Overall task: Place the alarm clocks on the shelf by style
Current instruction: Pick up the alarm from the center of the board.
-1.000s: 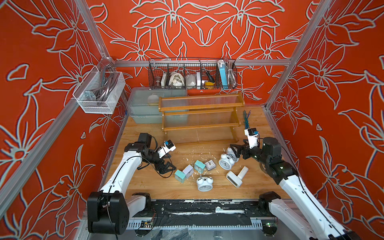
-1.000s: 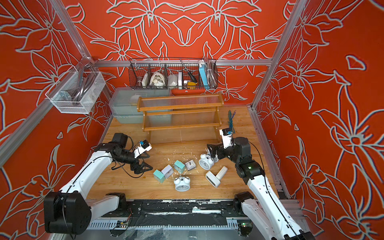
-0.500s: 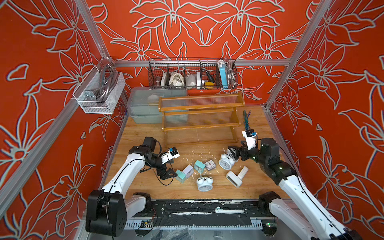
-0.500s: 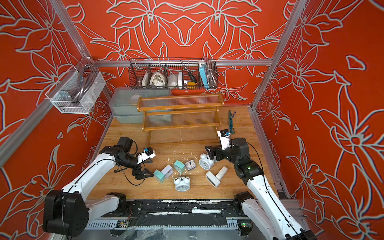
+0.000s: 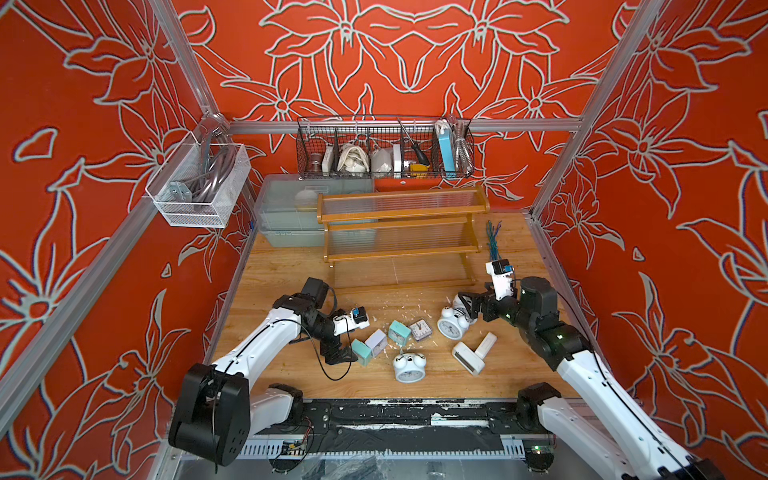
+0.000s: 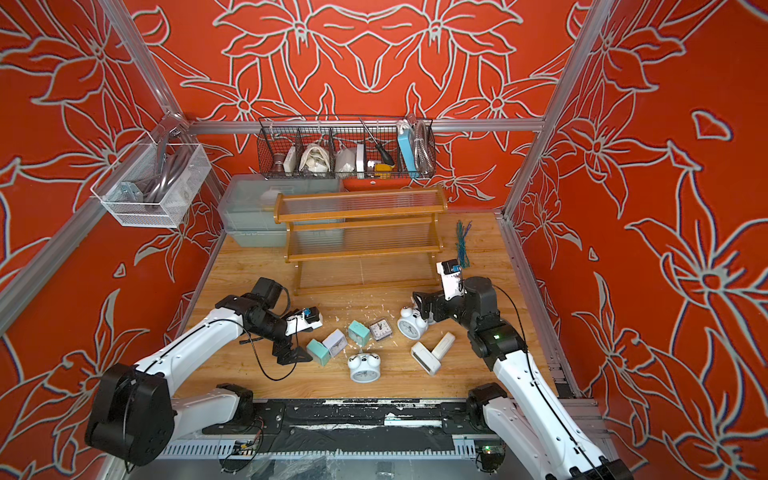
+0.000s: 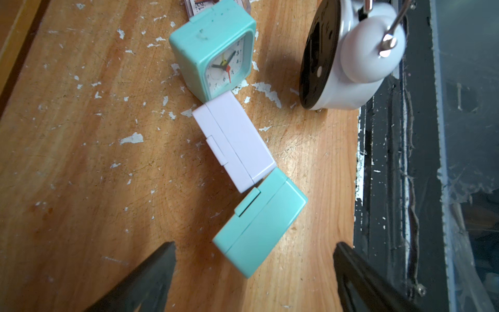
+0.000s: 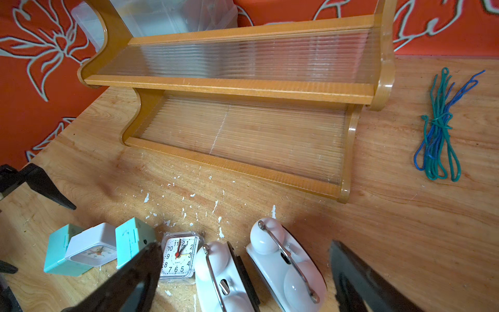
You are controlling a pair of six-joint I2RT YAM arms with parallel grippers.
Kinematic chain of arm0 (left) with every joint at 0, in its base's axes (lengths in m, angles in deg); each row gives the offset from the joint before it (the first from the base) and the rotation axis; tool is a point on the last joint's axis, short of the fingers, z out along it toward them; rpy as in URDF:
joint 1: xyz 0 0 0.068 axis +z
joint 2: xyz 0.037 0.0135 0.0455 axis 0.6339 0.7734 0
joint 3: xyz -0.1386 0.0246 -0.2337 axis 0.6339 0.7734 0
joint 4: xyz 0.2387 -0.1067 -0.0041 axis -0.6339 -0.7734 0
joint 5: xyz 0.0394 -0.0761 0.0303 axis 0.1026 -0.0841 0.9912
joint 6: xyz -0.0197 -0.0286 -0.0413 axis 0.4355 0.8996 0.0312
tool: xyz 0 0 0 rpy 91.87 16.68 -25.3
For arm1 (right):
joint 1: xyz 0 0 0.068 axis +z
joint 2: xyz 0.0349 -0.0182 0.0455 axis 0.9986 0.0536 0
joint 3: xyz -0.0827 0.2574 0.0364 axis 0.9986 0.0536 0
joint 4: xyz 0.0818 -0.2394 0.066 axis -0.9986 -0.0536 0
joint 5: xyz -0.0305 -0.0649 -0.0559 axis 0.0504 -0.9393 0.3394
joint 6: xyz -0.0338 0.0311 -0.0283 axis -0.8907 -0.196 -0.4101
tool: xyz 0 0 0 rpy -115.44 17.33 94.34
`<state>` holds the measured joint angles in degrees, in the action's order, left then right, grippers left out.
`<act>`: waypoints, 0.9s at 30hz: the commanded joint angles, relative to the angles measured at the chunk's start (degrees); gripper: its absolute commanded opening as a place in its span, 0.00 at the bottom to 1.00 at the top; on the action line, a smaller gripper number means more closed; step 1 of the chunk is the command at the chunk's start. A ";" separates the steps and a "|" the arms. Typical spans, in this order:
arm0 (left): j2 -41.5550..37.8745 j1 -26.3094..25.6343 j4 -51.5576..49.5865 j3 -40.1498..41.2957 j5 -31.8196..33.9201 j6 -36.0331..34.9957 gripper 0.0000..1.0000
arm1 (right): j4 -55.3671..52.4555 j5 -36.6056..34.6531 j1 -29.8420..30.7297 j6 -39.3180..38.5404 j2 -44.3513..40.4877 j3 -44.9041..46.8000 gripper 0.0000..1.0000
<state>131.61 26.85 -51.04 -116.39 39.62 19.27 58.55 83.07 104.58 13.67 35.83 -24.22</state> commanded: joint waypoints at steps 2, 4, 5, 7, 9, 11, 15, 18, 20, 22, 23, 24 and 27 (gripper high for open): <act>1.46 -1.75 1.84 0.37 2.59 -1.64 0.91 | -0.52 -1.08 0.27 0.07 -0.69 1.17 1.00; 2.13 -2.56 2.04 0.36 3.45 -2.23 0.91 | -0.61 -1.17 0.28 0.06 -0.75 1.15 1.00; 2.37 -2.92 2.11 0.44 3.84 -2.48 0.91 | -0.68 -1.21 0.28 -0.07 -0.72 1.11 1.00; 2.94 -3.58 2.22 0.59 4.62 -3.06 0.91 | -0.48 -1.26 0.28 -0.09 -0.60 1.19 1.00; 3.48 -4.09 2.32 0.71 5.13 -3.55 0.91 | -0.43 -1.37 0.28 -0.17 -0.56 1.29 1.00; 3.89 -4.38 2.31 0.68 5.46 -3.89 0.90 | -0.39 -1.43 0.28 -0.17 -0.39 1.40 1.00; 4.33 -4.71 2.31 0.98 5.76 -4.21 0.90 | -0.42 -1.38 0.28 -0.17 -0.04 1.38 1.00; 4.33 -4.98 2.31 1.40 6.53 -4.58 0.90 | -0.16 -1.38 0.28 -0.03 0.17 1.57 1.00; 4.34 -5.17 2.31 1.79 7.10 -4.89 0.90 | -0.04 -1.38 0.28 -0.02 0.32 1.64 1.00; 4.26 -5.29 2.31 2.14 7.61 -5.12 0.90 | -0.17 -1.35 0.27 0.00 0.56 1.59 1.00; 4.20 -5.39 2.31 2.41 7.74 -5.16 0.89 | -0.17 -1.34 0.28 -0.08 0.70 1.53 1.00; 4.16 -5.48 2.35 2.60 7.84 -5.26 0.89 | -0.12 -1.37 0.28 0.03 0.65 1.56 1.00; 3.98 -5.70 2.56 3.00 8.18 -5.25 0.88 | -0.10 -1.43 0.28 0.09 0.81 1.58 1.00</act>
<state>135.59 21.58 -48.05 -113.76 47.45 14.90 58.24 83.03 104.58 13.67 36.66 -23.58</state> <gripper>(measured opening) 0.885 0.998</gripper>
